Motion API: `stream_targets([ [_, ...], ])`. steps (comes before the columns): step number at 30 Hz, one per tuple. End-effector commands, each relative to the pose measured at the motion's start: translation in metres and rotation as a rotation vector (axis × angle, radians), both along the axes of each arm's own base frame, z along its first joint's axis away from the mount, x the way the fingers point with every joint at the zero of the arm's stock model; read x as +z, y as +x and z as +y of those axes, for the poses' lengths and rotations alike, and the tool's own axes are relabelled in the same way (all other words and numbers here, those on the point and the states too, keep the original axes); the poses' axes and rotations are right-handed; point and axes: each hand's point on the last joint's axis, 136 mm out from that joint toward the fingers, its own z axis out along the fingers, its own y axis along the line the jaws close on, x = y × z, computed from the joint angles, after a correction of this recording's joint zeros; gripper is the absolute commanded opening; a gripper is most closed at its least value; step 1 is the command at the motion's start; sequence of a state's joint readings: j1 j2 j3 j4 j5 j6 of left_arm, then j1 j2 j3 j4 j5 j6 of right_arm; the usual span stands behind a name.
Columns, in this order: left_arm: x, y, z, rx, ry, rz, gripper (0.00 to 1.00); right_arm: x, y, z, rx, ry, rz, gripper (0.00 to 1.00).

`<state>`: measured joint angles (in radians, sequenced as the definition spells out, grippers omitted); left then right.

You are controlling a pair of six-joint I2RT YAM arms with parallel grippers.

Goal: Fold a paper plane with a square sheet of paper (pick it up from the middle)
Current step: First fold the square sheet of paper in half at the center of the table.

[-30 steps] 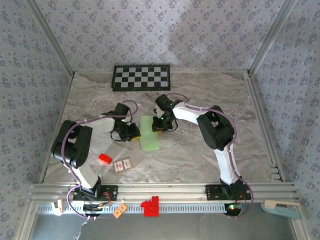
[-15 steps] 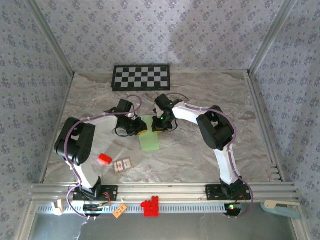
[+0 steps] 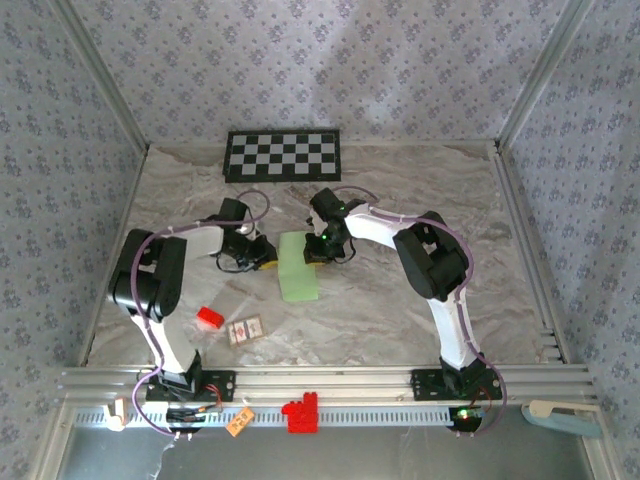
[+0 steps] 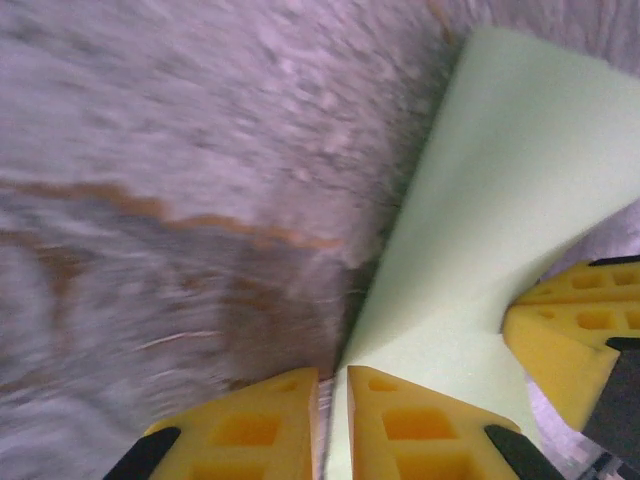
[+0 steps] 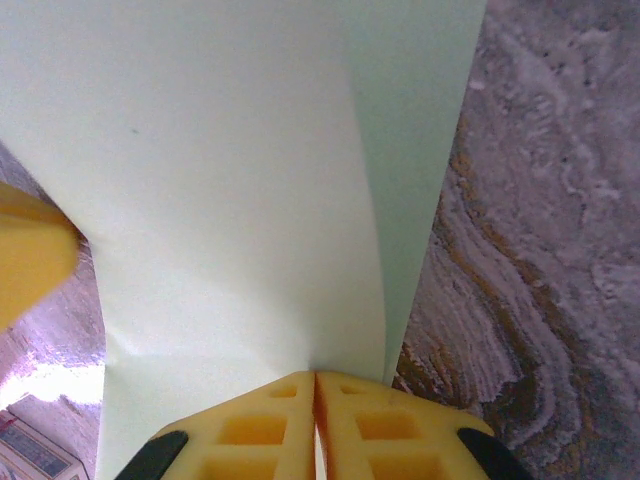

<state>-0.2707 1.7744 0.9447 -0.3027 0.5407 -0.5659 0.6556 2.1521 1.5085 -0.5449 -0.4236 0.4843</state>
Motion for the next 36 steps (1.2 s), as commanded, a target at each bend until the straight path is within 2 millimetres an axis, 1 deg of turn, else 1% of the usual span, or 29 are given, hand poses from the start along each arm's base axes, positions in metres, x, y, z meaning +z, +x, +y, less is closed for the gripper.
stream_targets([
  [1, 0.024, 0.000, 0.003, -0.012, -0.021, -0.066, 0.16, -0.074, -0.042, -0.064, -0.004, -0.328, 0.136, 0.12],
  [4, 0.042, 0.000, -0.017, -0.029, -0.110, -0.110, 0.16, -0.075, -0.043, -0.065, -0.003, -0.333, 0.140, 0.12],
  [6, 0.045, -0.002, -0.029, -0.054, -0.128, -0.119, 0.16, -0.076, -0.045, -0.065, -0.001, -0.337, 0.144, 0.12],
  [8, 0.043, -0.001, -0.038, -0.077, -0.122, -0.118, 0.16, -0.078, -0.045, -0.065, -0.002, -0.339, 0.147, 0.12],
  [10, 0.033, 0.001, -0.043, -0.087, -0.111, -0.099, 0.16, -0.078, -0.046, -0.064, 0.001, -0.341, 0.146, 0.12],
  [15, 0.014, 0.017, -0.046, -0.079, -0.085, -0.070, 0.16, -0.079, -0.046, -0.066, 0.006, -0.352, 0.145, 0.12],
  [21, -0.005, 0.040, -0.036, -0.079, 0.023, -0.103, 0.16, -0.081, -0.048, -0.068, 0.005, -0.359, 0.151, 0.12],
  [23, -0.013, 0.045, -0.027, -0.078, 0.072, -0.106, 0.16, -0.081, -0.049, -0.070, 0.004, -0.368, 0.152, 0.12],
  [26, -0.022, 0.052, -0.009, -0.054, 0.096, -0.098, 0.16, -0.082, -0.049, -0.073, 0.005, -0.376, 0.152, 0.12],
  [28, -0.024, 0.056, 0.002, -0.029, 0.107, -0.096, 0.16, -0.083, -0.049, -0.075, 0.004, -0.385, 0.152, 0.12],
  [33, -0.014, 0.064, 0.022, 0.006, 0.131, -0.117, 0.16, -0.082, -0.047, -0.078, -0.005, -0.392, 0.148, 0.12],
  [35, -0.001, 0.066, 0.022, 0.015, 0.120, -0.131, 0.16, -0.081, -0.045, -0.078, -0.007, -0.389, 0.143, 0.12],
  [36, 0.008, 0.066, 0.018, 0.014, 0.087, -0.141, 0.16, -0.080, -0.045, -0.078, -0.005, -0.389, 0.142, 0.12],
])
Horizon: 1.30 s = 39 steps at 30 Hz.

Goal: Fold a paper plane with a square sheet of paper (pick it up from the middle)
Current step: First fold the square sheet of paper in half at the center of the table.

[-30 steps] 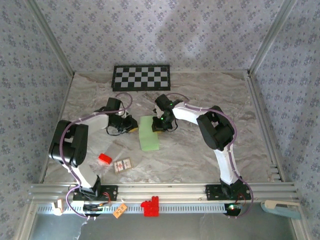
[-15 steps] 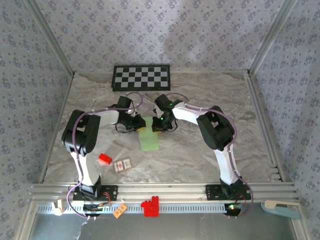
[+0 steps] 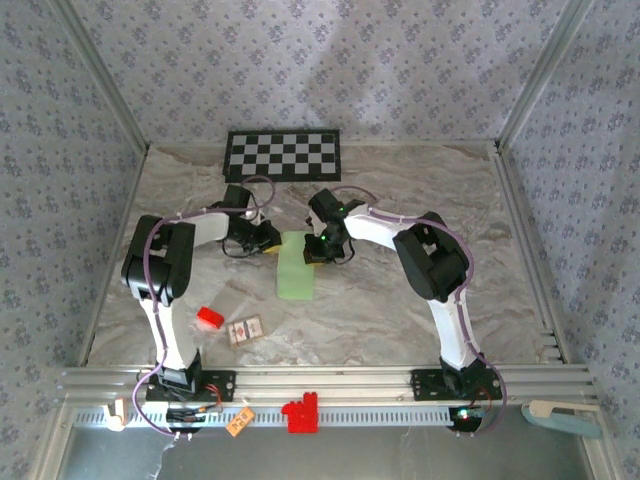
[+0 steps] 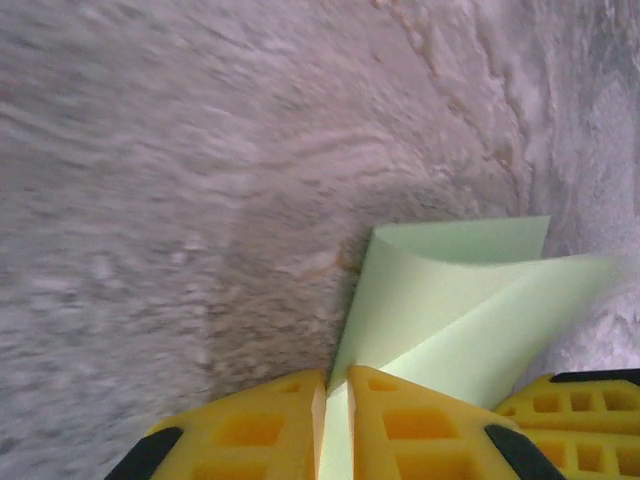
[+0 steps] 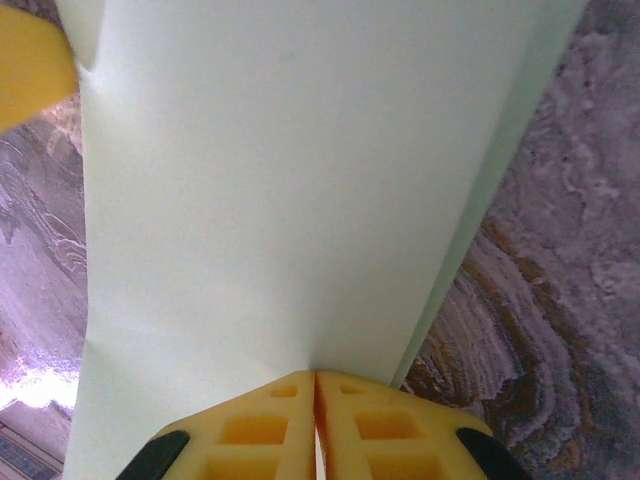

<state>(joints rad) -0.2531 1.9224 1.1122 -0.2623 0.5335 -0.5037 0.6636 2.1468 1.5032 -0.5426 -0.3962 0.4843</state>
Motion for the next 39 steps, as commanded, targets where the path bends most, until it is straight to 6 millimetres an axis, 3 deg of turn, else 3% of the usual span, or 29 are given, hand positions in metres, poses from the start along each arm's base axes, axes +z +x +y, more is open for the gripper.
stream_targets([
  [1, 0.021, 0.011, 0.015, 0.042, 0.028, -0.056, 0.16, -0.079, -0.044, -0.077, -0.008, -0.369, 0.157, 0.12],
  [5, 0.046, 0.001, -0.019, 0.017, -0.105, -0.078, 0.17, -0.079, -0.044, -0.076, 0.001, -0.369, 0.157, 0.12],
  [9, 0.036, -0.006, -0.037, -0.006, -0.111, -0.053, 0.17, -0.080, -0.046, -0.078, 0.008, -0.377, 0.165, 0.12],
  [14, 0.017, -0.001, -0.040, -0.005, -0.094, -0.020, 0.17, -0.079, -0.046, -0.079, 0.029, -0.379, 0.165, 0.12],
  [19, 0.000, 0.010, -0.030, 0.011, -0.007, -0.004, 0.16, -0.080, -0.048, -0.080, 0.055, -0.386, 0.173, 0.12],
  [23, -0.017, 0.019, -0.005, 0.022, 0.114, 0.002, 0.16, -0.081, -0.049, -0.083, 0.063, -0.398, 0.179, 0.12],
  [27, -0.021, 0.027, 0.018, 0.039, 0.153, 0.002, 0.16, -0.082, -0.050, -0.087, 0.062, -0.408, 0.183, 0.12],
  [30, -0.008, 0.036, 0.027, 0.060, 0.140, -0.011, 0.16, -0.082, -0.050, -0.088, 0.057, -0.407, 0.183, 0.12],
  [32, 0.012, 0.037, 0.019, 0.063, 0.092, -0.018, 0.17, -0.082, -0.049, -0.088, 0.053, -0.406, 0.182, 0.12],
  [35, 0.041, 0.031, 0.005, 0.071, 0.048, -0.039, 0.18, -0.081, -0.048, -0.087, 0.051, -0.406, 0.182, 0.12],
  [39, 0.060, 0.009, -0.003, 0.124, 0.040, -0.055, 0.18, -0.081, -0.049, -0.086, 0.047, -0.408, 0.187, 0.12],
])
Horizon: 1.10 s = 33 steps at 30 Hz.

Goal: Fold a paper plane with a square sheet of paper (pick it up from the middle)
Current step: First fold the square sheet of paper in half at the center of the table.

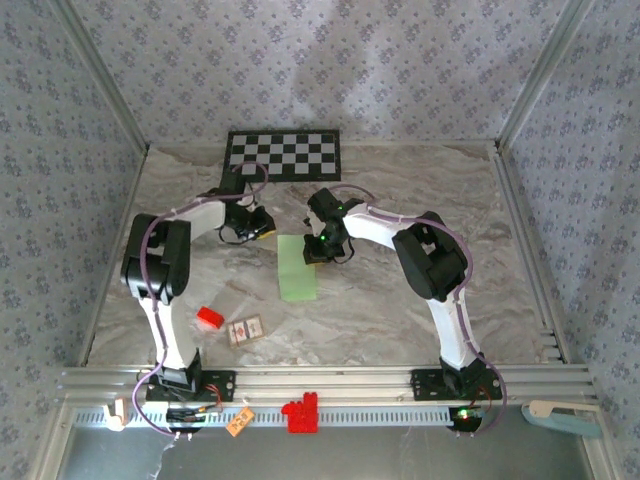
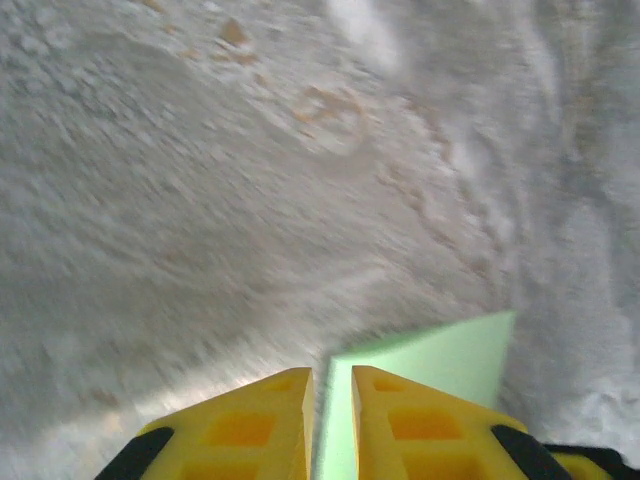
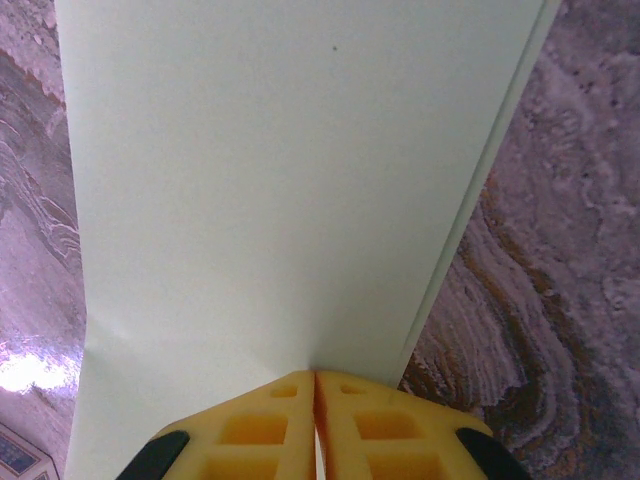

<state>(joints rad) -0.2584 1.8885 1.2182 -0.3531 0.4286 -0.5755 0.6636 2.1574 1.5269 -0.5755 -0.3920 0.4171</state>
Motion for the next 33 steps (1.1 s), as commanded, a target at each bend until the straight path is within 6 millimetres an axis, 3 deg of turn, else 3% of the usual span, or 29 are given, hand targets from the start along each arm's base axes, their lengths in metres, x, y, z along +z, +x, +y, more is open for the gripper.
stream_targets([
  [1, 0.029, -0.024, -0.014, 0.032, -0.034, -0.014, 0.18, -0.080, -0.049, -0.085, -0.017, -0.399, 0.195, 0.12],
  [9, 0.017, -0.097, -0.050, -0.030, -0.193, 0.135, 0.17, -0.081, -0.048, -0.083, -0.023, -0.392, 0.200, 0.12],
  [14, 0.004, -0.124, -0.053, -0.076, -0.177, 0.209, 0.16, -0.082, -0.048, -0.081, -0.022, -0.391, 0.202, 0.12],
  [24, -0.039, -0.147, -0.036, -0.060, -0.077, 0.317, 0.15, -0.084, -0.050, -0.080, -0.026, -0.388, 0.216, 0.12],
  [30, -0.061, -0.166, -0.004, -0.023, 0.054, 0.356, 0.15, -0.085, -0.050, -0.082, -0.035, -0.396, 0.211, 0.12],
  [33, -0.061, -0.175, 0.013, -0.007, 0.097, 0.375, 0.14, -0.085, -0.050, -0.085, -0.031, -0.408, 0.208, 0.11],
])
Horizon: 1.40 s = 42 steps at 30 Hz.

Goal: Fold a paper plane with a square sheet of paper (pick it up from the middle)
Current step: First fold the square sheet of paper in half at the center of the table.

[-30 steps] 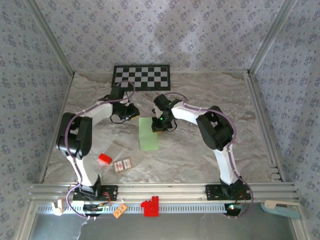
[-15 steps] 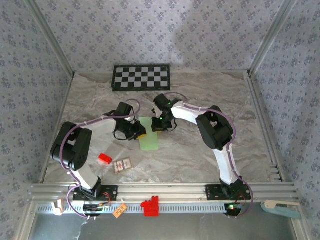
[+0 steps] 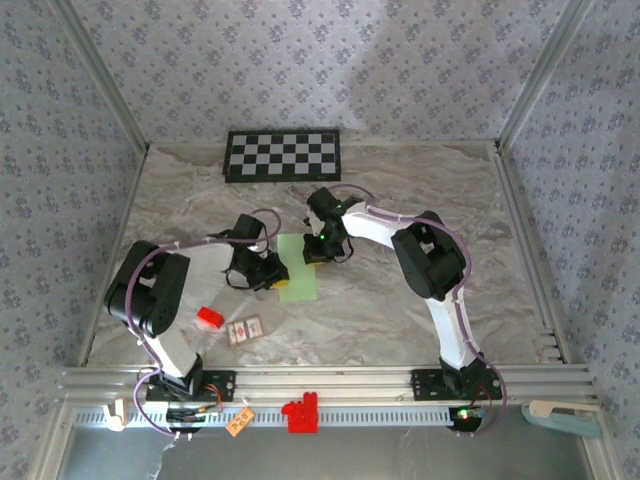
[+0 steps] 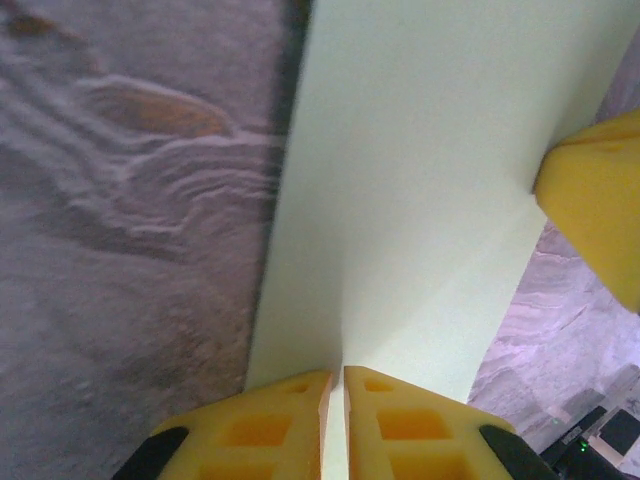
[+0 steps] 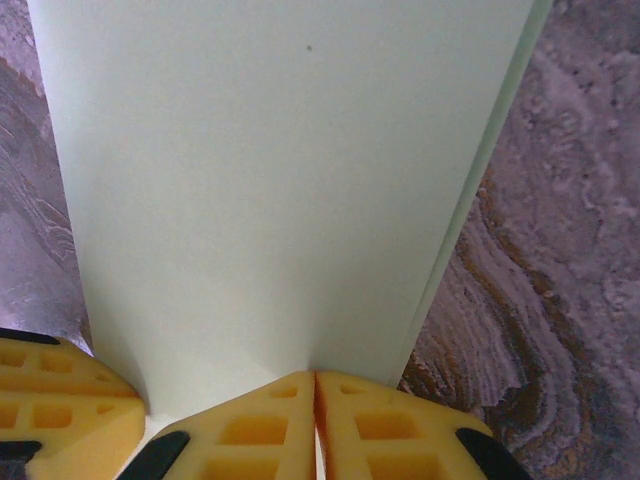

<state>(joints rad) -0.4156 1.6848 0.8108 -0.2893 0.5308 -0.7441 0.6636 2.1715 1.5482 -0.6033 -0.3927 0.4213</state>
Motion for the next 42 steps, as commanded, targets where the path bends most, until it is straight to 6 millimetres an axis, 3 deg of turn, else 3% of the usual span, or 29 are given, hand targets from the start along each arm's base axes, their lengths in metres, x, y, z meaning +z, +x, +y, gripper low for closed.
stream_targets([
  [1, -0.020, -0.034, 0.046, 0.027, 0.176, 0.110, 0.14, -0.083, -0.049, -0.085, -0.024, -0.398, 0.188, 0.11],
  [4, 0.004, -0.024, 0.042, 0.033, 0.139, 0.048, 0.15, -0.082, -0.047, -0.086, -0.025, -0.401, 0.183, 0.11],
  [8, 0.041, -0.006, 0.012, 0.028, -0.011, -0.057, 0.15, -0.083, -0.046, -0.085, -0.030, -0.398, 0.178, 0.11],
  [11, 0.052, -0.003, -0.008, 0.007, -0.069, -0.083, 0.15, -0.084, -0.046, -0.085, -0.033, -0.397, 0.177, 0.11],
  [14, 0.042, -0.008, -0.015, -0.011, -0.063, -0.059, 0.15, -0.084, -0.047, -0.085, -0.034, -0.396, 0.179, 0.11],
  [20, 0.007, -0.024, -0.008, -0.019, -0.003, 0.031, 0.15, -0.085, -0.047, -0.085, -0.031, -0.397, 0.181, 0.11],
  [25, -0.019, -0.043, 0.010, -0.039, 0.092, 0.096, 0.14, -0.085, -0.048, -0.084, -0.029, -0.396, 0.183, 0.11],
  [28, -0.028, -0.061, 0.031, -0.060, 0.190, 0.132, 0.14, -0.084, -0.047, -0.084, -0.027, -0.396, 0.180, 0.11],
  [31, -0.024, -0.067, 0.046, -0.041, 0.215, 0.147, 0.14, -0.084, -0.047, -0.085, -0.026, -0.398, 0.180, 0.11],
  [33, -0.011, -0.061, 0.045, -0.022, 0.177, 0.122, 0.14, -0.083, -0.046, -0.085, -0.026, -0.397, 0.178, 0.11],
  [38, 0.033, -0.029, 0.010, 0.011, -0.010, -0.013, 0.14, -0.083, -0.045, -0.084, -0.030, -0.393, 0.176, 0.11],
  [42, 0.031, -0.026, -0.004, 0.025, -0.058, -0.018, 0.13, -0.084, -0.045, -0.083, -0.035, -0.384, 0.176, 0.11],
])
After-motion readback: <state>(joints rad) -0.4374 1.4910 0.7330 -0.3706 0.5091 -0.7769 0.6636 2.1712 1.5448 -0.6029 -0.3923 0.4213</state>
